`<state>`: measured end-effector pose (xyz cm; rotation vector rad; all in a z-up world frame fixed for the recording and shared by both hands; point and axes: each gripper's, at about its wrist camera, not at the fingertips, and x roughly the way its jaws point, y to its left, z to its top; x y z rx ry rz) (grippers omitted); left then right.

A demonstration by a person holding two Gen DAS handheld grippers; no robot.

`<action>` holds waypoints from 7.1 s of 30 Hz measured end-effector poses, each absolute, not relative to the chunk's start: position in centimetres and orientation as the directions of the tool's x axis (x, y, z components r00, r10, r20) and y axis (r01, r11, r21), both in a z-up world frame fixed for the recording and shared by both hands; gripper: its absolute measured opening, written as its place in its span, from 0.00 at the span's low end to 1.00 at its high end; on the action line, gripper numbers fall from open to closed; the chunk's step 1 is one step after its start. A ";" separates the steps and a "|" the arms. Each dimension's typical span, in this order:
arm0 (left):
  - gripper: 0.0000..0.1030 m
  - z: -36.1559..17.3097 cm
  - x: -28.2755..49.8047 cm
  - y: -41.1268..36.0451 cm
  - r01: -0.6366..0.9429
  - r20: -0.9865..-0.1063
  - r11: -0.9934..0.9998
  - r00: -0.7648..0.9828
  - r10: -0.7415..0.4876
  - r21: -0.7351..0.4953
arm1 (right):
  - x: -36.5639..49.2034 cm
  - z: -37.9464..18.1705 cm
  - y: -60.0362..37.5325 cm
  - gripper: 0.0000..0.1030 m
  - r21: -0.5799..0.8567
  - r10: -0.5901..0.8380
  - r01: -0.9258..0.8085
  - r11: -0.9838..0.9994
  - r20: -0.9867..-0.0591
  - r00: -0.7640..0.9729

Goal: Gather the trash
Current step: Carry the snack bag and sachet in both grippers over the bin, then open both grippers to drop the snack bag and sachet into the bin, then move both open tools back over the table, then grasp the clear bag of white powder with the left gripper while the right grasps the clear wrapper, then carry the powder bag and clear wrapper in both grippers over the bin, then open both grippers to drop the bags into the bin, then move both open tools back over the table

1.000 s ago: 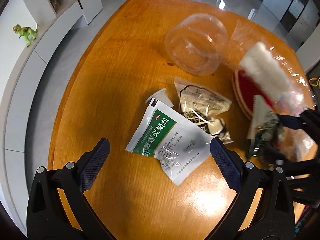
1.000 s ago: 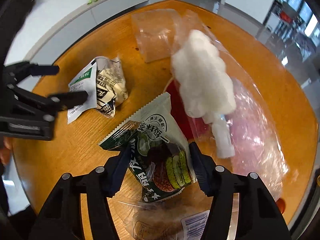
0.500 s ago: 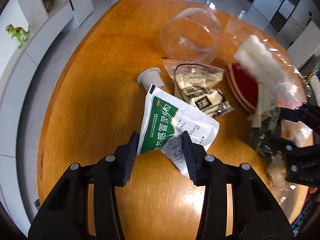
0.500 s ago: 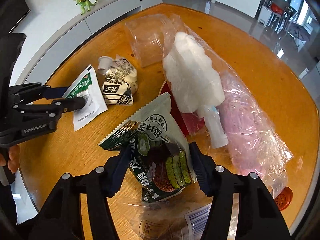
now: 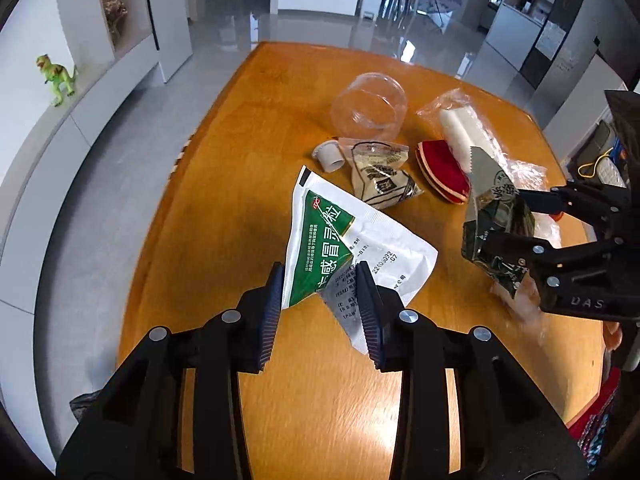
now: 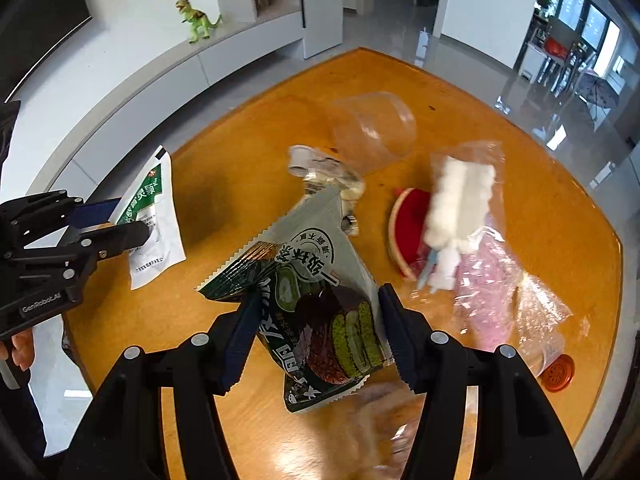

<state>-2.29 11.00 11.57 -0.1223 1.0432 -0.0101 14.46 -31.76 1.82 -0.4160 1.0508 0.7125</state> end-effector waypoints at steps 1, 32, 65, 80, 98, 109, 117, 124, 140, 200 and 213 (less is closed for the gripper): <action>0.35 11.8 -3.1 11.3 -0.054 -0.858 0.993 0.511 -0.059 -0.101 | 13.8 2.0 -31.3 0.59 0.020 0.335 -0.713 0.701 -0.892 0.304; 0.35 8.8 -34.2 28.7 -0.516 -0.835 0.852 0.503 0.222 -0.085 | -12.4 -1.6 -10.0 0.59 0.167 0.450 -0.953 0.254 -0.892 -0.036; 0.94 11.6 -39.2 31.7 -0.689 -0.794 0.720 0.480 0.373 -0.079 | -15.8 -1.9 -7.5 0.82 0.269 0.543 -0.945 0.187 -0.830 -0.128; 0.94 10.2 -20.5 20.9 -0.333 -0.790 0.938 0.600 0.128 -0.101 | 0.6 -2.8 -23.5 0.82 0.198 0.523 -0.786 0.586 -0.833 0.180; 0.94 9.6 -2.3 10.9 -0.096 -0.823 0.992 0.568 -0.012 -0.080 | 16.0 -0.2 -37.5 0.82 0.134 0.401 -0.557 0.819 -0.828 0.391; 0.94 6.4 8.4 7.7 -0.064 -0.869 0.997 0.495 -0.011 -0.049 | 24.0 0.6 -37.4 0.82 0.084 0.332 -0.501 0.861 -0.839 0.430; 0.94 3.5 12.7 6.4 -0.062 -0.895 0.996 0.445 -0.030 -0.064 | 26.6 -1.3 -37.4 0.71 0.062 0.294 -0.486 0.872 -0.860 0.416; 0.93 2.5 13.1 5.9 -0.061 -0.891 0.994 0.451 -0.052 -0.089 | 26.5 -2.3 -36.7 0.48 0.024 0.262 -0.493 0.869 -0.869 0.419; 0.47 6.6 7.3 5.0 0.022 -0.853 0.996 0.514 -0.085 -0.086 | 22.9 2.2 -37.9 0.24 0.055 0.310 -0.479 0.876 -0.825 0.473; 0.94 2.4 -46.3 35.4 -0.854 -0.862 0.512 0.325 0.388 -0.092 | -23.4 -8.6 2.0 0.73 0.228 0.392 -0.952 0.206 -0.910 -0.133; 0.94 5.7 -43.6 33.1 -0.815 -0.798 0.579 0.349 0.492 0.001 | -19.0 -3.9 -5.4 0.73 0.234 0.510 -0.935 0.266 -0.857 -0.069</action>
